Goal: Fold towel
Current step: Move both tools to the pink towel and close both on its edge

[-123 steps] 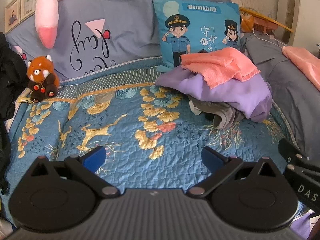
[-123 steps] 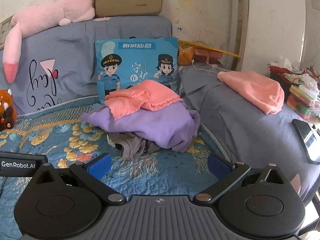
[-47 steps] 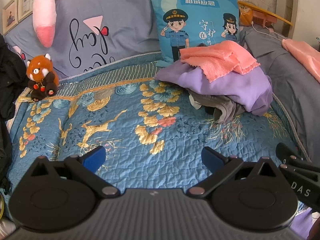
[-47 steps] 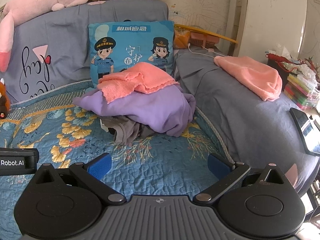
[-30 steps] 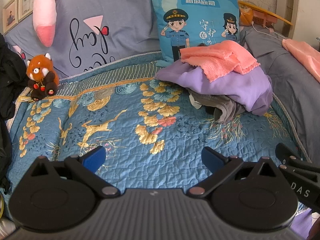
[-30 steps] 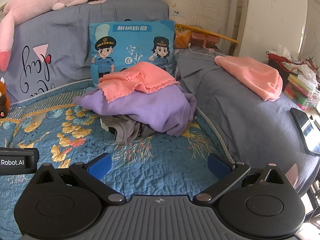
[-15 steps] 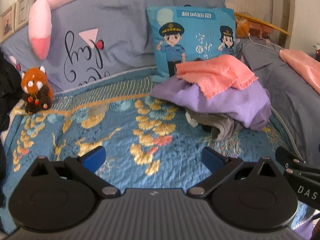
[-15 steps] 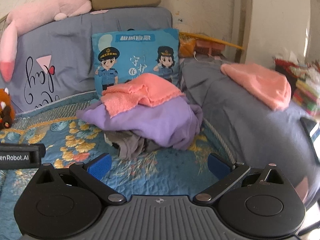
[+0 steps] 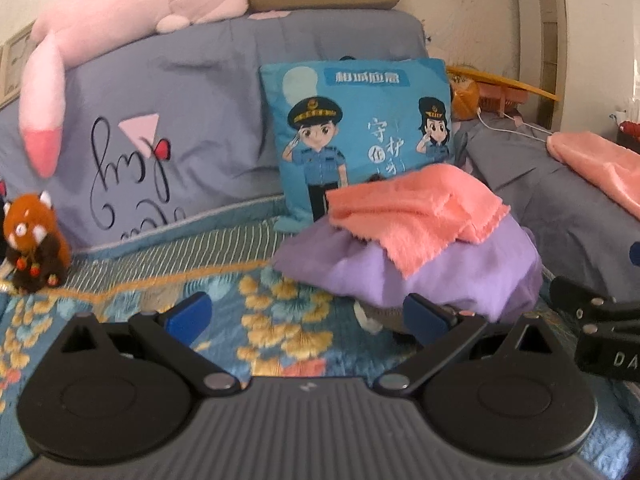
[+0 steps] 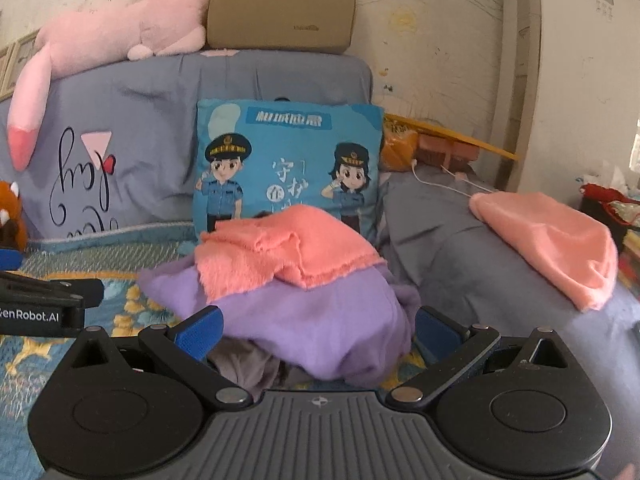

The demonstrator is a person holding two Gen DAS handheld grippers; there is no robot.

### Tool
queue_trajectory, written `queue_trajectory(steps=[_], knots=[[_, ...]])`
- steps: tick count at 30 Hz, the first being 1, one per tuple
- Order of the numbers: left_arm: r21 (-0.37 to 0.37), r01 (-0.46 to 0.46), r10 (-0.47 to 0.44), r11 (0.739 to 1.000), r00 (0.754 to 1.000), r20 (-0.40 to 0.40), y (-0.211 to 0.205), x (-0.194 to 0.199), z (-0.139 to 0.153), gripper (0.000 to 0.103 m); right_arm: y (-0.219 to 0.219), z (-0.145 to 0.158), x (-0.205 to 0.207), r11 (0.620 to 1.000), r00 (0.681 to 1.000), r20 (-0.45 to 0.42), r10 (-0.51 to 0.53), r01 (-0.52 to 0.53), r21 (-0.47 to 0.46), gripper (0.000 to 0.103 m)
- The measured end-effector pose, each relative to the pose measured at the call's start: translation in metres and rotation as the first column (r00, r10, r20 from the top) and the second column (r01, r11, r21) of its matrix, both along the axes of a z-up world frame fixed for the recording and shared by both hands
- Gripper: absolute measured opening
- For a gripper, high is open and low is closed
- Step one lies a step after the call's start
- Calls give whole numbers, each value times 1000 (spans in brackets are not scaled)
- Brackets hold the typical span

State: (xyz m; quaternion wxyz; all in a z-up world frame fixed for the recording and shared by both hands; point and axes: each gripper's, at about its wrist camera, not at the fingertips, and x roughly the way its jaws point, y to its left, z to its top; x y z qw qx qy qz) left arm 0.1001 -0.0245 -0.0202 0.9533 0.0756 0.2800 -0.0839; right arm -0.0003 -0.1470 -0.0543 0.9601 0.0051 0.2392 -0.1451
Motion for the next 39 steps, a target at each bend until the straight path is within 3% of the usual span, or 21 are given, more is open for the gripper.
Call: queue_trajectory(steps=[4,8,13,18,21,25,28,31,34,39], knots=[[-44,62,-61,997,997,37,-5,24,-11,103,-6,-11,26,998,999,32,23,-21,-56,101],[-98,130,-123,987,989,77,-9,48,-22,103,-11,-23,58,989,998,-24,57,-60,-135,87],[-93,139,-134,986,989,62,-22,73,-34,103,-26,-34,83,993,993,-49,105,-107,-53,68],[-51,227,-223,973,973,66,-40,88,-46,103,-40,-37,102,987,986,-45,159,-160,-4,66],[-95,294,-289,951,955,65,-45,99,-51,102,-49,-35,113,981,980,-43,192,-191,22,66],[-166,327,-320,930,945,66,-43,115,-54,89,-59,-35,131,968,968,-49,247,-244,63,43],[-179,324,-323,929,946,36,-42,124,-59,77,-63,-40,147,963,961,-82,264,-256,88,31],[-171,342,-345,924,939,11,-44,130,-67,60,-67,-47,155,959,960,-84,266,-255,122,30],[-189,354,-362,916,932,-6,-44,134,-73,60,-70,-53,159,954,959,-78,274,-261,149,30],[-290,333,-362,897,931,-51,-37,147,-82,60,-73,-57,161,946,955,-70,289,-274,173,30]])
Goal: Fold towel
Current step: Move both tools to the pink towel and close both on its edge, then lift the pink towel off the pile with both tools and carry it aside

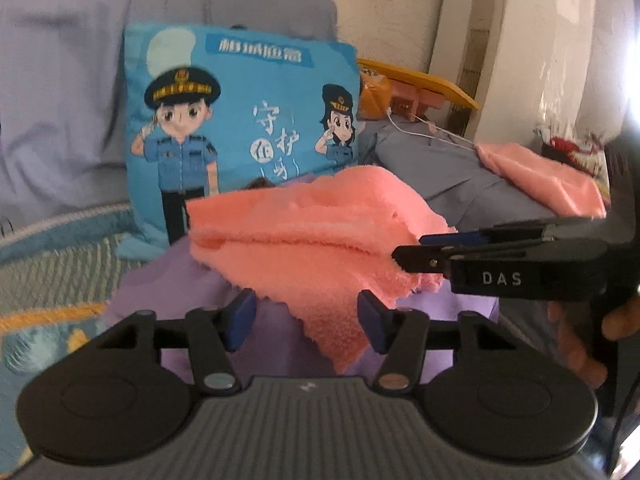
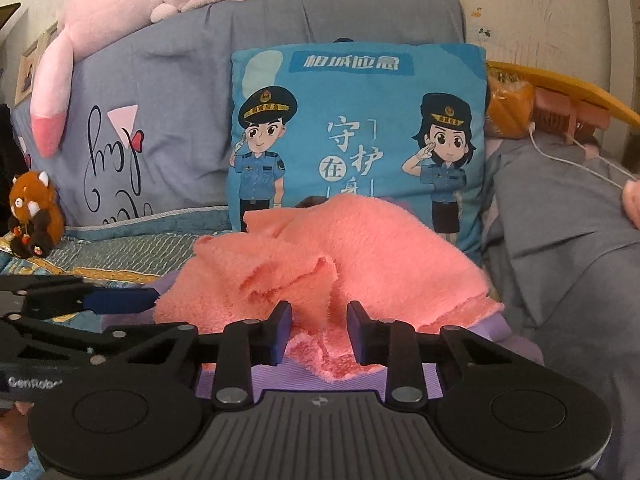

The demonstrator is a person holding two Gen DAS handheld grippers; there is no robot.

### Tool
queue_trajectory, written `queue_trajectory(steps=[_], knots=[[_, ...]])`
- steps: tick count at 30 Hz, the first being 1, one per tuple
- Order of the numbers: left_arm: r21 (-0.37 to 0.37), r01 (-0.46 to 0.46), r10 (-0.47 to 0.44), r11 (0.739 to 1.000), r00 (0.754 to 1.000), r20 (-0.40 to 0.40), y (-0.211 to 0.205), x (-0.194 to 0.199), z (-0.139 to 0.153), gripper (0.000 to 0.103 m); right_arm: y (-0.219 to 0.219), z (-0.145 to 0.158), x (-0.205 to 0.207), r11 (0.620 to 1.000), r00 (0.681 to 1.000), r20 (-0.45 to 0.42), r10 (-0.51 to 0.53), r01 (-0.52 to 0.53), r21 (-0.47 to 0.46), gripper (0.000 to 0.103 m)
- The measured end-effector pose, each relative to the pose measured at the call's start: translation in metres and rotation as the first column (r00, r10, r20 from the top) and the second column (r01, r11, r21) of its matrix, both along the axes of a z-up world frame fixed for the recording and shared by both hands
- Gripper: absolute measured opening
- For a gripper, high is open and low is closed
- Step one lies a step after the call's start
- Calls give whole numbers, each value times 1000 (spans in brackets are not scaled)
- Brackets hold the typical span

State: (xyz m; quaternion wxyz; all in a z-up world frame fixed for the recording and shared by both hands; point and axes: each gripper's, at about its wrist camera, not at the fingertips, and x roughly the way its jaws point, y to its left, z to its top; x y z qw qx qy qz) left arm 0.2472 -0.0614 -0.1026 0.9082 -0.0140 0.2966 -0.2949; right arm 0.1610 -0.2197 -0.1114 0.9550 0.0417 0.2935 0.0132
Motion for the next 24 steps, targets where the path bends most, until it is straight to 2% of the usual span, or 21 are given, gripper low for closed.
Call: queue_trajectory(steps=[1,3,4,6,7,13,16,20,24], knots=[[-17,-3,2,1000,1000,-16,2,3,-2,60,0,0,0,1000,1000,0,5,-5,5,29],[-46,-7,5,999,999,-40,3,7,-4,57,-1,0,1,1000,1000,-2,17,-17,15,19],[-57,-11,8,998,999,-48,3,9,-5,56,-1,0,1,1000,1000,-5,23,-23,20,9],[-78,-21,16,997,998,-60,2,12,-5,56,-1,0,1,999,1000,-8,26,-26,30,7],[-89,-27,21,996,997,-70,2,14,-5,52,-2,-1,1,999,1000,-8,21,-21,34,3],[-167,-61,42,984,993,-113,12,20,-1,34,-8,1,-3,996,1000,6,5,-5,84,2],[-162,-70,53,984,993,-108,12,21,1,21,-9,4,-7,996,1000,19,3,-5,92,2],[-156,-93,80,983,993,-90,9,19,5,2,-2,13,-12,999,999,47,9,-11,52,2],[-144,-96,83,985,992,-92,4,18,10,2,3,23,-17,1000,998,68,-3,2,19,2]])
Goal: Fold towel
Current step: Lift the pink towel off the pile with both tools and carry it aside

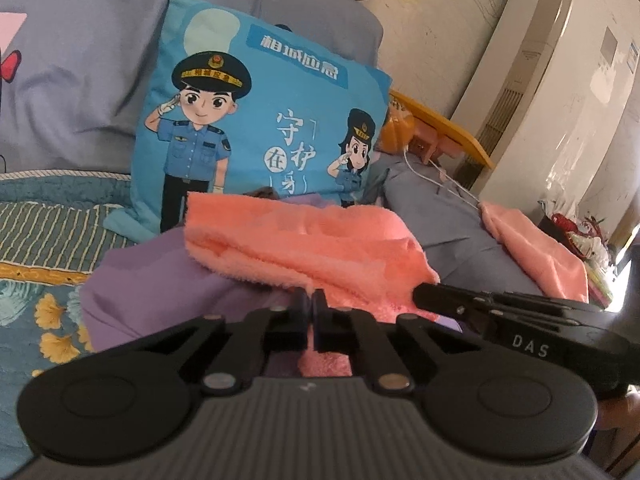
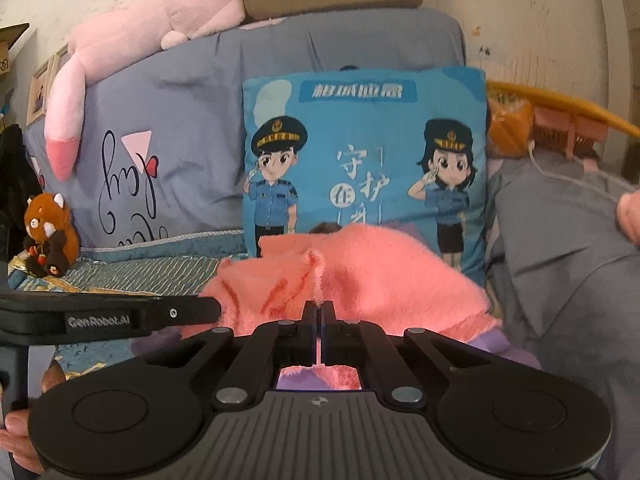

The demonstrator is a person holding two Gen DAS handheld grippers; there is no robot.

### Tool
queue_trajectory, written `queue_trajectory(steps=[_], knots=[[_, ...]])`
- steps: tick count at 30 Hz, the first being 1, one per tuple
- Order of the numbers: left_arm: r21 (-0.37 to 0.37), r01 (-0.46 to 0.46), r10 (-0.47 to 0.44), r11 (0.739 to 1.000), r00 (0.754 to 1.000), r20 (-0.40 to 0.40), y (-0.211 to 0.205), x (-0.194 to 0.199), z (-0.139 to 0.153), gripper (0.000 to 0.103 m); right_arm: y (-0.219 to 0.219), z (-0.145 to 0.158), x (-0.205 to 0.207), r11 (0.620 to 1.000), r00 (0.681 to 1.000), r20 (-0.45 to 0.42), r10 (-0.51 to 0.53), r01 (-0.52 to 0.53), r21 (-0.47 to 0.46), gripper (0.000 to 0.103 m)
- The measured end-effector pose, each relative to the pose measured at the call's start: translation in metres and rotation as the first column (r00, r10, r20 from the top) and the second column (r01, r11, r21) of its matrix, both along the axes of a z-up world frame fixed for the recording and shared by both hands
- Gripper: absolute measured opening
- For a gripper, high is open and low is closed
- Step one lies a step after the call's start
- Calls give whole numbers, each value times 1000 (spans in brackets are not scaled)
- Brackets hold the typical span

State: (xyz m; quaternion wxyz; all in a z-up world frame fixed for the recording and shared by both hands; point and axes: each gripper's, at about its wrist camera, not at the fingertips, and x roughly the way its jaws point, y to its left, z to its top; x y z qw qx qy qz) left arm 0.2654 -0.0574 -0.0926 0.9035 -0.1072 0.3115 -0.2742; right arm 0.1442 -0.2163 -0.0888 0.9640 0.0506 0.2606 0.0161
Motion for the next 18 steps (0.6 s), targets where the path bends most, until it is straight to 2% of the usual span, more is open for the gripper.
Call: queue_trajectory(steps=[3,8,11,15,18], knots=[[46,-13,11,999,999,31,-1,-9,9,1,1,7,-6,1000,1000,16,-10,10,-11,2],[63,-30,25,998,997,78,14,-28,33,1,8,25,-22,999,999,46,-22,23,-33,2],[85,-49,38,995,992,121,28,-44,53,1,15,45,-37,999,997,77,-14,18,-51,2],[69,-62,53,996,992,116,61,-68,77,1,30,78,-60,997,993,122,4,6,-80,1],[87,-85,73,993,988,135,87,-98,96,1,48,107,-80,994,989,144,33,-17,-110,1]])
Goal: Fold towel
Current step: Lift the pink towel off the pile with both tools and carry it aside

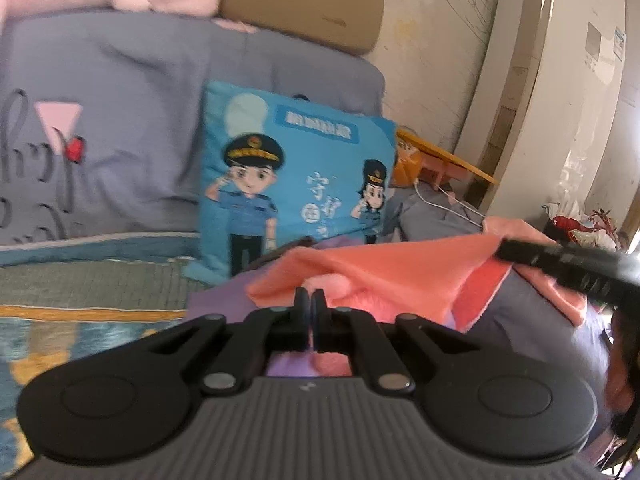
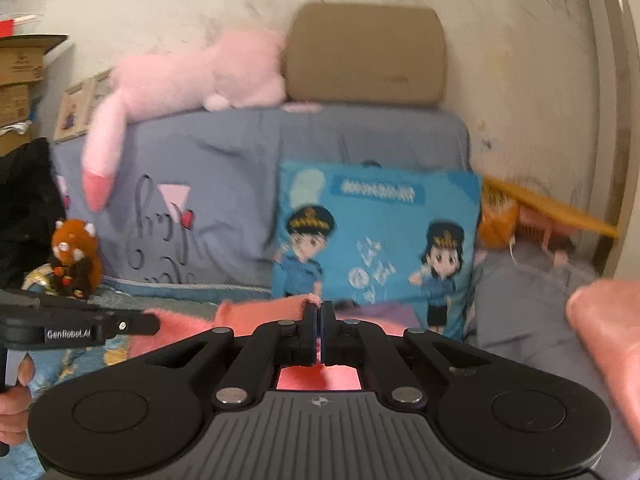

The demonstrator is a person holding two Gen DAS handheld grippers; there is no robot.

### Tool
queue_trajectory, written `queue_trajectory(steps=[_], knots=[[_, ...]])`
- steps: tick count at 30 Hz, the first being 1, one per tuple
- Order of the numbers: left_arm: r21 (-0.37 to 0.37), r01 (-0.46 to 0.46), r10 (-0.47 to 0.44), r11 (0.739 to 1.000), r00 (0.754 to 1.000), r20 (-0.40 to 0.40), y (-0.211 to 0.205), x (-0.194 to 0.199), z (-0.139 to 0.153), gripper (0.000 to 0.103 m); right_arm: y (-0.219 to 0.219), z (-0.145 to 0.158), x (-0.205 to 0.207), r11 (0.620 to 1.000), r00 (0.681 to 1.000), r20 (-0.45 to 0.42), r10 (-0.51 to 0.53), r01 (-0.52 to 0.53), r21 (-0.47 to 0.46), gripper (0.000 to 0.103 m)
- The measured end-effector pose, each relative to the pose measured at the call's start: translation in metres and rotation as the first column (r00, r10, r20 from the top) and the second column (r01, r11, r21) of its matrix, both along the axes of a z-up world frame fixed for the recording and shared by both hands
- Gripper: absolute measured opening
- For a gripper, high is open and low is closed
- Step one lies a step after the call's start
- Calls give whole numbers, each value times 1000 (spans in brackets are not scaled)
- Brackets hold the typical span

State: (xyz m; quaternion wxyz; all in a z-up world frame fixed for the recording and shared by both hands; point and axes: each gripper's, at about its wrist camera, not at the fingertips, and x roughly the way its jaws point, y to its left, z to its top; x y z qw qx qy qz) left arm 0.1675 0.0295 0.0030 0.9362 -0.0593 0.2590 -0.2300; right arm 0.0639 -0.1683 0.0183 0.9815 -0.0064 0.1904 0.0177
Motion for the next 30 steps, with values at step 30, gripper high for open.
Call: queue_trajectory(steps=[30], knots=[[343,-330,384,880,918,-102,320,-217,18,1,112,-68,-101,953,930,-361,-64,164,256,1]])
